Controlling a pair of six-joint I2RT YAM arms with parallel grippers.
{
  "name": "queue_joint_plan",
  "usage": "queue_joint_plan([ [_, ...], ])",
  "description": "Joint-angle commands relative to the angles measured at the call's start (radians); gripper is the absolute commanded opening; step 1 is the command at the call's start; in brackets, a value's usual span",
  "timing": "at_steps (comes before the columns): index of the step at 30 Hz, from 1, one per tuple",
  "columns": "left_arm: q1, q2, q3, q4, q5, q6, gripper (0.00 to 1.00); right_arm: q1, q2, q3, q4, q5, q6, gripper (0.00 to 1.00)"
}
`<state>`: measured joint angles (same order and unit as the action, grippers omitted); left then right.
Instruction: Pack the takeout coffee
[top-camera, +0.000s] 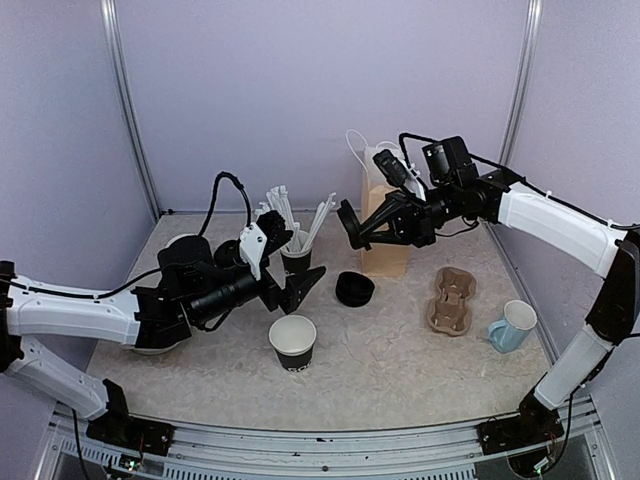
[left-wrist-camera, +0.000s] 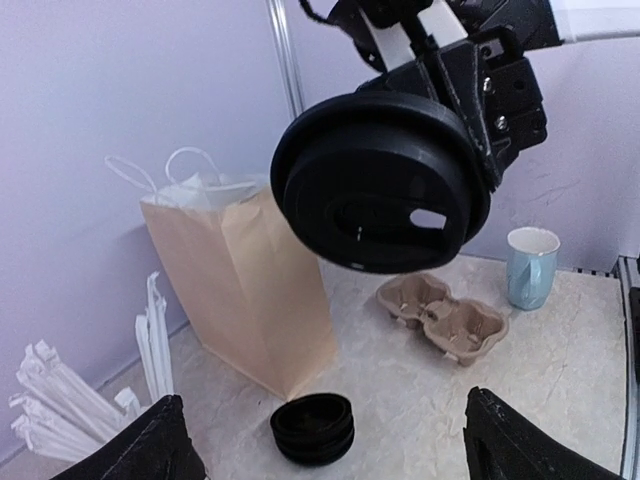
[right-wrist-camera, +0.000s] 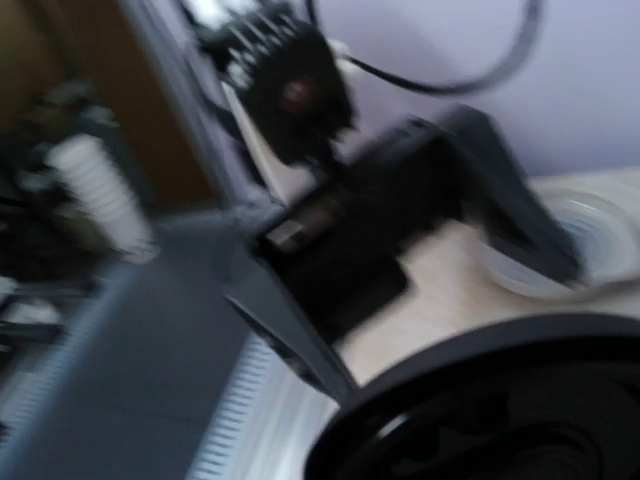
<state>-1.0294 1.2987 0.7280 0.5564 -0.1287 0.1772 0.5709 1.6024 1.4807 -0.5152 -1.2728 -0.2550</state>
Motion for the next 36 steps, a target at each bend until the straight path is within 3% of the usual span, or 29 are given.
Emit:
queue_joint_plan([
  [1,-0.021,0.076,0.035,0.239,0.103,0.071,0.92,0.001,0.003,-0.042,0.095,-0.221,0.141,0.00],
  [5,-0.024,0.140,0.096,0.271,0.149,0.063,0.91,0.001,-0.003,-0.068,0.166,-0.260,0.211,0.00],
  [16,-0.045,0.257,0.187,0.318,0.207,0.055,0.90,0.001,-0.013,-0.090,0.174,-0.250,0.207,0.00],
  [31,-0.026,0.287,0.197,0.332,0.215,0.003,0.71,0.000,-0.001,-0.102,0.207,-0.242,0.237,0.01],
  [33,-0.025,0.282,0.196,0.328,0.218,-0.005,0.69,0.001,-0.001,-0.101,0.201,-0.218,0.232,0.07],
  [36,-0.019,0.263,0.195,0.284,0.209,-0.028,0.68,-0.005,-0.001,-0.078,0.101,-0.146,0.150,0.36],
])
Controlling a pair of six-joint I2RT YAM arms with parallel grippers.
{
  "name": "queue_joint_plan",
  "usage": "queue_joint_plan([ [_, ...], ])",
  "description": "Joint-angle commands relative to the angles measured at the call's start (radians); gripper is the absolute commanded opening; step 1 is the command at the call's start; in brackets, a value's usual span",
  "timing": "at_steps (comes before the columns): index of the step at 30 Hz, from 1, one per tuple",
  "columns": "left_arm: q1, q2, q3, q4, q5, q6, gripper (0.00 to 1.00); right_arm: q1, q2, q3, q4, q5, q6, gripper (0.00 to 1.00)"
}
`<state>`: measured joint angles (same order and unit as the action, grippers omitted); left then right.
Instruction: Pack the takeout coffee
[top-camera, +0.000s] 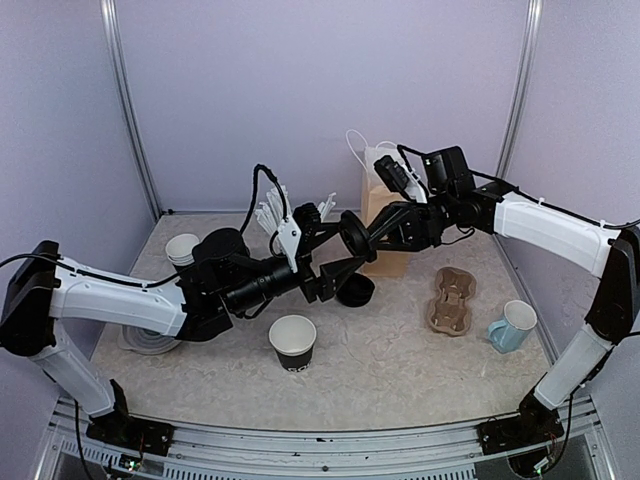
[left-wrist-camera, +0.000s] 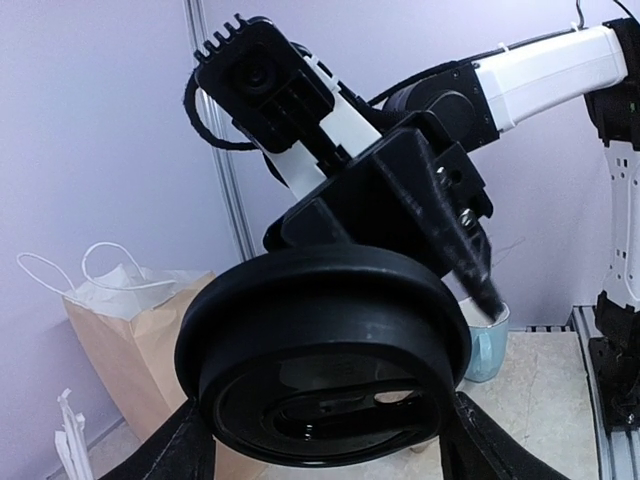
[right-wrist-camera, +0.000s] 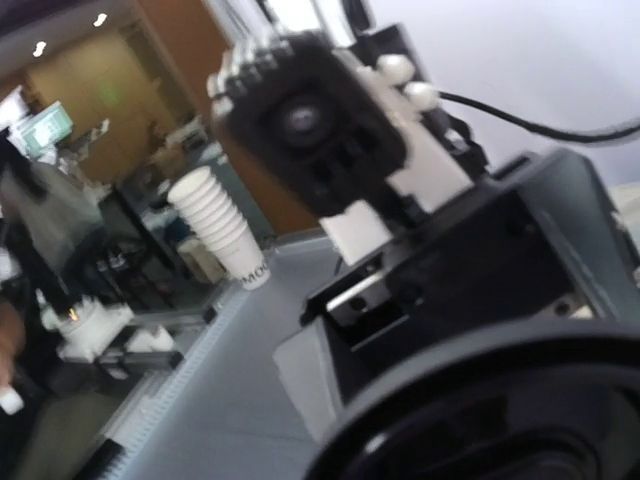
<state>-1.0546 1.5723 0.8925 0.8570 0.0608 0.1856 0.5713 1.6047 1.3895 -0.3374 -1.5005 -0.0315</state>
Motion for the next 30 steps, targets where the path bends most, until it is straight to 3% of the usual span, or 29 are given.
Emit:
queue_joint_plan([
  [1,0.008,-0.020,0.034,-0.061,0.017,-0.041,0.68,-0.011,-0.007,0.023,-0.124,0.111,-0.116,0.42],
  [4,0.009,-0.084,0.082,-0.286,-0.011,-0.059,0.67,-0.048,-0.026,0.037,-0.249,0.171,-0.226,0.53],
  [8,0.019,-0.170,0.225,-0.756,-0.054,-0.163,0.69,-0.097,-0.047,0.010,-0.346,0.259,-0.327,0.56],
  [13,0.032,-0.194,0.410,-1.334,-0.043,-0.290,0.70,-0.099,-0.063,-0.055,-0.276,0.413,-0.314,0.56],
  [16,0.050,-0.182,0.474,-1.594,-0.047,-0.383,0.71,-0.095,-0.037,-0.052,-0.250,0.479,-0.294,0.55],
  [22,0.055,-0.193,0.518,-1.794,-0.058,-0.480,0.71,-0.068,0.016,-0.028,-0.257,0.487,-0.291,0.55],
  [30,0.054,-0.131,0.536,-1.889,-0.022,-0.493,0.69,0.002,0.019,-0.043,-0.280,0.517,-0.330,0.55],
])
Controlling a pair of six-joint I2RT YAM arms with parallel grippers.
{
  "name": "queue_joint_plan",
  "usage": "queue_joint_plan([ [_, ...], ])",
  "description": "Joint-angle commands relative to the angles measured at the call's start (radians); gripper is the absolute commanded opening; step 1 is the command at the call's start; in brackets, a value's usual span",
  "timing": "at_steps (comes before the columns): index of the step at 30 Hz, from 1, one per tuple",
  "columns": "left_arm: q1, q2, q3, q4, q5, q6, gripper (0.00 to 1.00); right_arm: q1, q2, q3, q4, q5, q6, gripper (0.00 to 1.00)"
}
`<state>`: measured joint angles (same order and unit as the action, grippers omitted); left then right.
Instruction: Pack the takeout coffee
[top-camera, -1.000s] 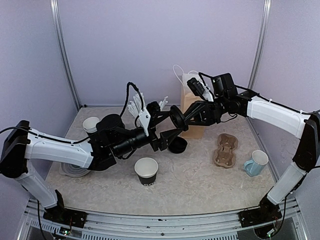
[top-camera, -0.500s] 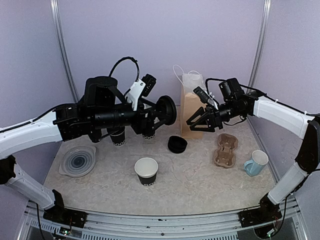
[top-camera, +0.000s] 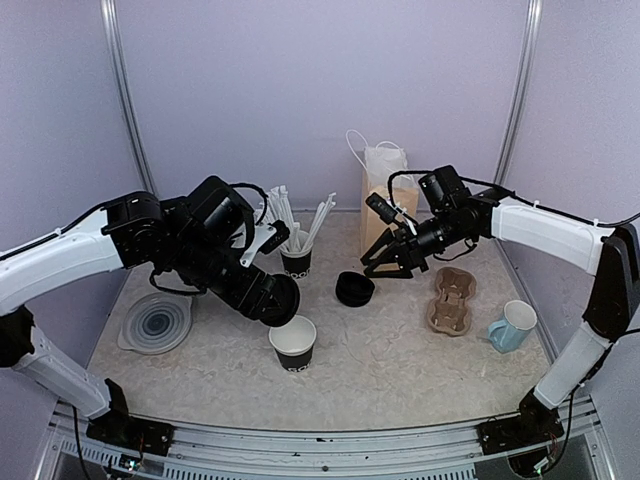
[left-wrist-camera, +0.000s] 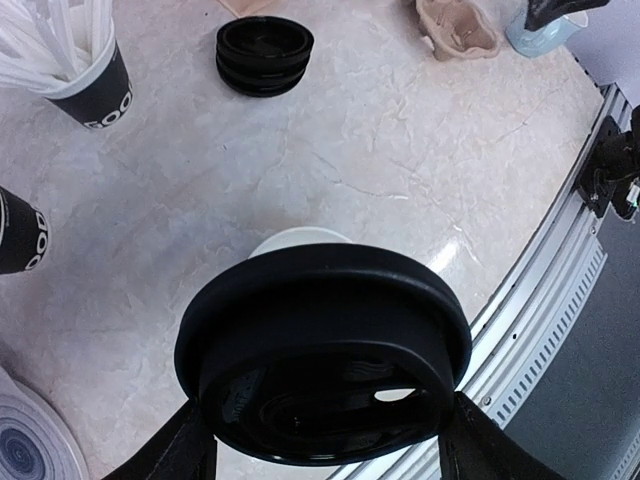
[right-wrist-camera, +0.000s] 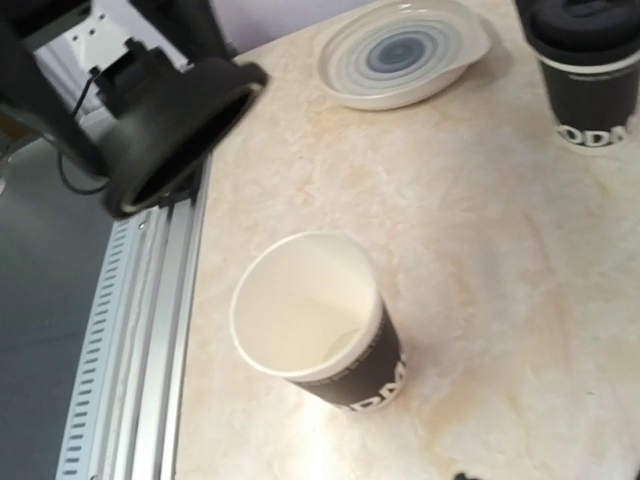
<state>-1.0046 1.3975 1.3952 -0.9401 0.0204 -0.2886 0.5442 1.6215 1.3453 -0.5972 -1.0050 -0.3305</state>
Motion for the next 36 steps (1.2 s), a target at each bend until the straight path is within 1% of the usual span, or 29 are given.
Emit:
queue_joint_plan([
  [1,-0.002,0.062,0.037,-0.097,0.010,-0.009,0.69,0.037,0.005,0.008,-0.030,0.024,-0.041,0.55],
  [10,-0.010,0.156,0.059,-0.059,0.018,0.044,0.70,0.074,0.027,0.018,-0.069,0.042,-0.071,0.56],
  [18,-0.008,0.260,0.117,-0.107,0.024,0.081,0.69,0.080,0.029,0.014,-0.072,0.042,-0.080,0.56],
  [28,-0.007,0.294,0.156,-0.149,0.024,0.079,0.68,0.080,0.040,0.007,-0.074,0.037,-0.085,0.56],
  [36,-0.001,0.327,0.154,-0.176,0.014,0.093,0.68,0.081,0.043,0.005,-0.073,0.037,-0.087,0.56],
])
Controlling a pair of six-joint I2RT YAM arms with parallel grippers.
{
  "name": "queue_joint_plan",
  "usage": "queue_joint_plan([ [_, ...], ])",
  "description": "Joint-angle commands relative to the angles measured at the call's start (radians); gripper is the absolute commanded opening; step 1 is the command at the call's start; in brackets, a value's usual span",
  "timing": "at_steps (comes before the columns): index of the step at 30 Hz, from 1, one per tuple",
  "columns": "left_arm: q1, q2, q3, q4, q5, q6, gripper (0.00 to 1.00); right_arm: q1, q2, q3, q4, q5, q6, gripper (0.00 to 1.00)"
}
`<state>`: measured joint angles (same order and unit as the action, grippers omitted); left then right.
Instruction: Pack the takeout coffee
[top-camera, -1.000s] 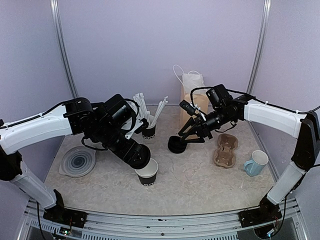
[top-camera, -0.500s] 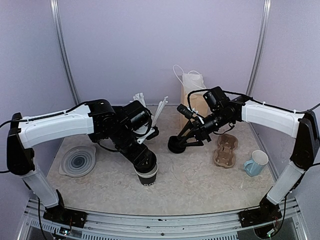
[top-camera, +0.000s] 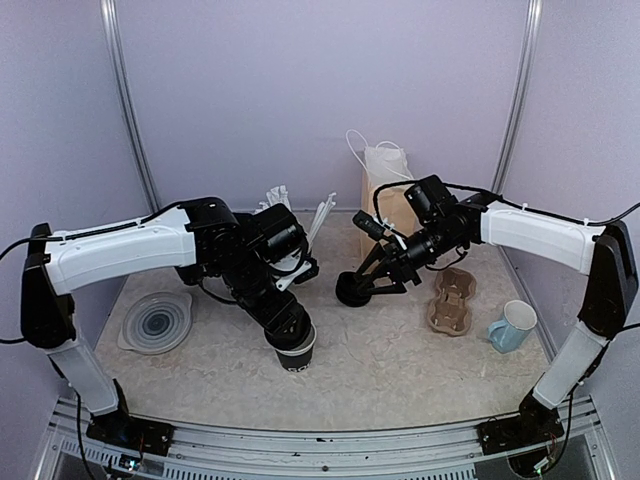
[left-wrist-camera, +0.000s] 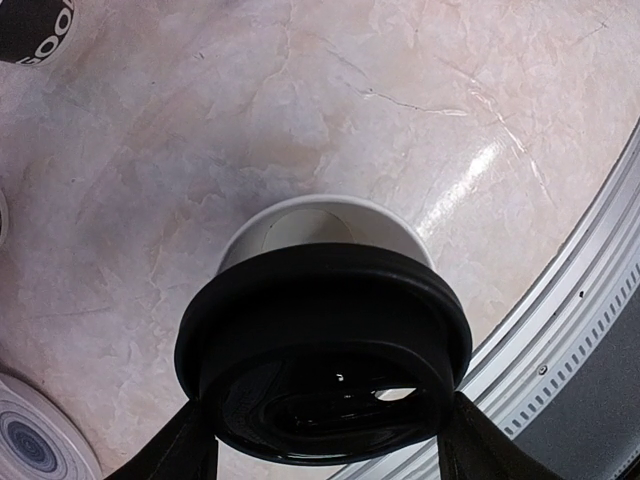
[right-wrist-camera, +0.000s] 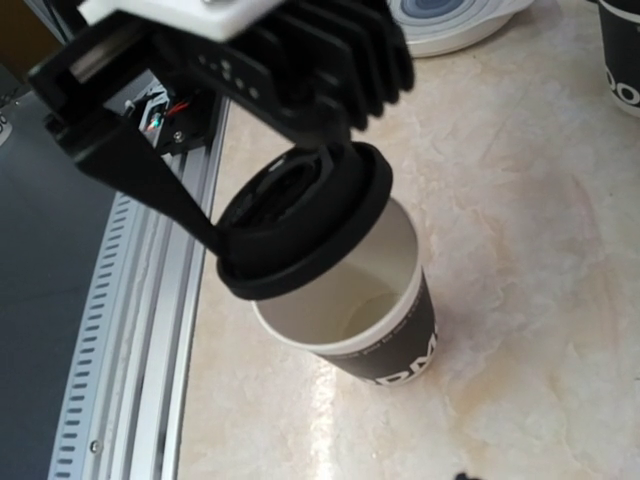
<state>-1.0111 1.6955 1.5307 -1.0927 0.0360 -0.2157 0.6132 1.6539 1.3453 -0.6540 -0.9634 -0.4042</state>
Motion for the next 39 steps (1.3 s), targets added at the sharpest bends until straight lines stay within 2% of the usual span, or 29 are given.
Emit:
queue_joint_plan([
  [1,0.005,0.034,0.020,-0.021,0.002,0.024,0.68,0.013,0.011,0.003,-0.015,-0.004,-0.013,0.56],
  [10,0.006,0.078,0.055,0.010,0.015,0.039,0.69,0.013,0.019,0.001,-0.016,-0.008,-0.017,0.56],
  [19,0.003,0.118,0.065,0.016,0.026,0.052,0.73,0.013,0.030,-0.001,-0.025,-0.009,-0.028,0.56],
  [21,0.002,0.122,0.068,0.020,0.019,0.050,0.75,0.012,0.030,-0.001,-0.025,-0.010,-0.028,0.56],
  [23,-0.002,0.122,0.077,0.023,0.001,0.047,0.87,0.013,0.031,-0.001,-0.027,-0.012,-0.030,0.56],
  [27,-0.007,0.112,0.102,0.025,-0.025,0.039,0.91,0.013,0.031,-0.003,-0.029,-0.013,-0.030,0.56],
  [28,-0.008,0.104,0.110,0.020,-0.032,0.036,0.98,0.012,0.031,-0.004,-0.029,-0.014,-0.028,0.56],
  [32,-0.012,0.052,0.127,0.023,-0.095,0.026,0.99,0.012,0.032,-0.013,-0.011,0.000,0.010,0.56],
  [34,-0.012,-0.010,0.083,0.083,-0.178,0.013,0.99,0.012,0.031,-0.034,0.022,0.001,0.053,0.56],
  [36,-0.002,-0.120,-0.031,0.213,-0.246,-0.007,0.99,0.014,0.034,-0.062,0.061,-0.028,0.111,0.56],
  [39,0.055,-0.256,-0.244,0.455,-0.143,-0.064,0.99,0.032,0.047,-0.114,0.116,-0.070,0.190,0.57],
])
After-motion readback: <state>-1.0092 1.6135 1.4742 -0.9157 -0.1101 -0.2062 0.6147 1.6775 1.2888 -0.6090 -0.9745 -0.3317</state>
